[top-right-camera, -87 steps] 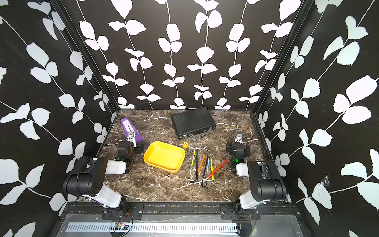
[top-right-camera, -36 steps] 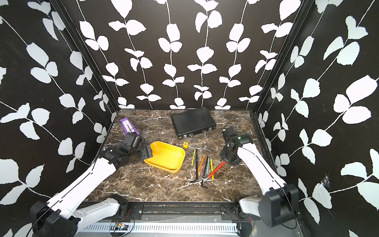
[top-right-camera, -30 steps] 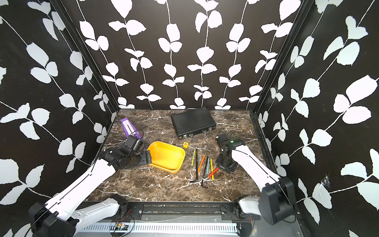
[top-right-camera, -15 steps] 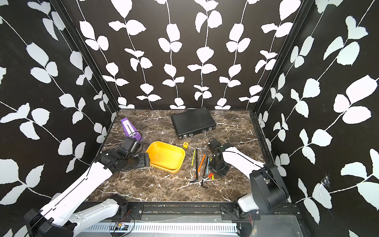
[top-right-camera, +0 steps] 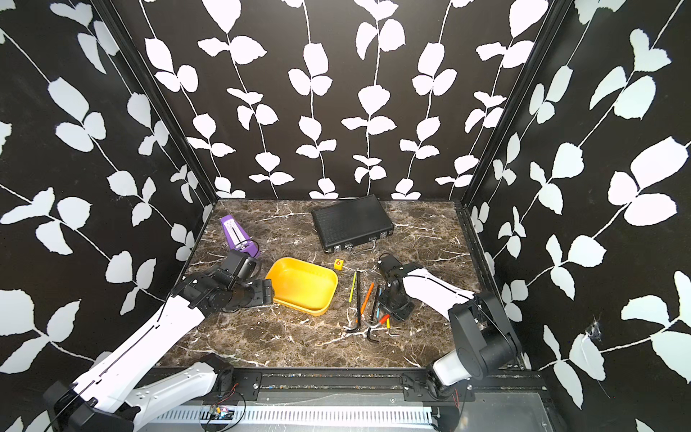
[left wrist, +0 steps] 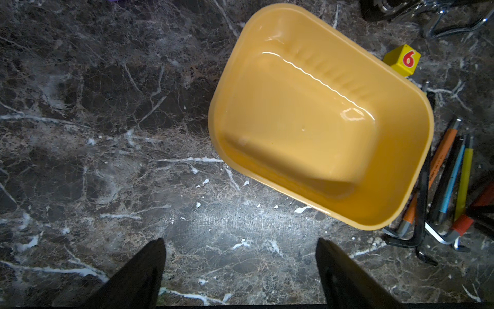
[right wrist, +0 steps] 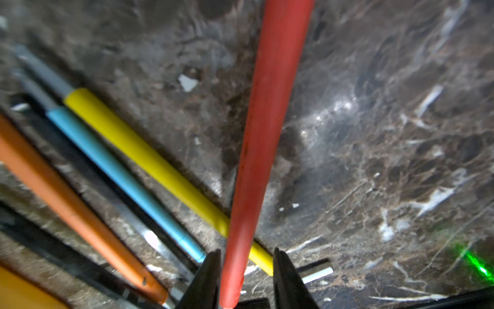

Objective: Put the hex key on the desktop into the storage box
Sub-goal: Pick up the Allen key from the center of the board, then place the Allen key in the storage box.

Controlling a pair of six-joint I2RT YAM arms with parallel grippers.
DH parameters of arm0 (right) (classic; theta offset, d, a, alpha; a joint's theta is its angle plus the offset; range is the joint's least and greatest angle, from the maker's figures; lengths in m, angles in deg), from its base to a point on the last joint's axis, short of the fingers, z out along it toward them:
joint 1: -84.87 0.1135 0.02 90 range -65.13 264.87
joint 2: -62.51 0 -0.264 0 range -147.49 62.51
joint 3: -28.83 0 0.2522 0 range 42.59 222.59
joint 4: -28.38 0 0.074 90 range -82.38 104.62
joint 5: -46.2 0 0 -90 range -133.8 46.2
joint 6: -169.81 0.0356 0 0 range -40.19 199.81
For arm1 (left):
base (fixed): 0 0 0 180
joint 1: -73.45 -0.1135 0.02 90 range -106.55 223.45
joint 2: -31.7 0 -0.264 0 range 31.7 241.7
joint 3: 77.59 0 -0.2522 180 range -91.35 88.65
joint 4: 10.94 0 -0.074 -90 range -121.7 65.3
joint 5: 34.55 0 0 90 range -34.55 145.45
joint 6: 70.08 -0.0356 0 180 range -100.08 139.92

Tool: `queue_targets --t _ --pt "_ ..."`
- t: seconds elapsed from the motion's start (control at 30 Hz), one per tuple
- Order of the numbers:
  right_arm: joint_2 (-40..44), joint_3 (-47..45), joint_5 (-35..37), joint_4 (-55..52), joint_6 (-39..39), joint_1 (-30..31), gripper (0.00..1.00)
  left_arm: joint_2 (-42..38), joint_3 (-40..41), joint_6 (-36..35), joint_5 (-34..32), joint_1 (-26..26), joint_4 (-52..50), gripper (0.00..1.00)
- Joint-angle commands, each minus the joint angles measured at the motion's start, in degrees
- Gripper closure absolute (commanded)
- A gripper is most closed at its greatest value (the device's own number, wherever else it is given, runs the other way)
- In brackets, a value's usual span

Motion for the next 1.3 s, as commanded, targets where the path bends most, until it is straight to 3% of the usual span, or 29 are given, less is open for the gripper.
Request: queue_targets --t 0.0,0.27,0.47,0.63,0.83,1.0,1.27 --pt "-1.5 -2.0 -0.5 0.9 1.3 0.6 0.68 -0.6 -0.2 -0.4 0.1 0.2 0.0 0.11" --pt "-1.6 -1.5 0.5 0.2 1.7 0.5 0.87 -1.1 -0.6 -0.5 -0.2 0.2 -0.6 0.12" --pt "0.5 2.4 3.9 -6.5 0.5 0.8 1.00 -1.1 -1.3 -0.5 -0.6 0.2 -1.1 0.13" --pt "3.0 9.7 9.0 -14.1 -4.2 1.6 1.00 -1.4 -1.8 -0.8 -1.5 0.2 -1.8 0.13" --pt "0.0 24.8 13.1 -14.9 -25.4 4.1 1.00 -2.8 -3.9 -1.4 -5.6 0.2 -5.4 0.13" --pt "-6.7 37.3 5.5 -10.6 -45.8 7.8 1.00 -6.4 -4.4 0.3 -11.0 0.2 -9.2 0.14" --pt "-21.0 55.1 -5.7 -9.4 -65.5 13.5 1.00 -10.7 -4.7 2.5 -15.2 0.2 -13.7 0.14"
